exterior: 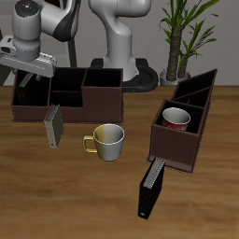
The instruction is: Place the red mug into the left desk caddy's right compartment and place the right black book into the back desk caddy's left compartment
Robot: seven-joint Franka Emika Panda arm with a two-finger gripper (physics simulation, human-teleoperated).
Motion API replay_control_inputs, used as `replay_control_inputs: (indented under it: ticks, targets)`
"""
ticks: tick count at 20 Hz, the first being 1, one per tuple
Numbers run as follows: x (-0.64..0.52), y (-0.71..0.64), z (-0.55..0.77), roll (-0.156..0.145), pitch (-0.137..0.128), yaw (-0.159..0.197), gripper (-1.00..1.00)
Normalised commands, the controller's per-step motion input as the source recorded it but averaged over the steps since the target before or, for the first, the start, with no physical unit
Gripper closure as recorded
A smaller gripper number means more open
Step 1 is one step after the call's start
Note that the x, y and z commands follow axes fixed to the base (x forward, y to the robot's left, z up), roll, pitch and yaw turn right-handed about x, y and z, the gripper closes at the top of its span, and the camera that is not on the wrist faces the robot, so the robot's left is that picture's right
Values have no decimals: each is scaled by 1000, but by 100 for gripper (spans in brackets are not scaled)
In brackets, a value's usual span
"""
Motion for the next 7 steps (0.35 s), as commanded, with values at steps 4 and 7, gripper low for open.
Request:
replay_control_inputs:
  ticks: [4,7]
  targets:
    - [53,52,251,1,-27,20,-100]
    - [101,118,414,-36,-49,25,-100]
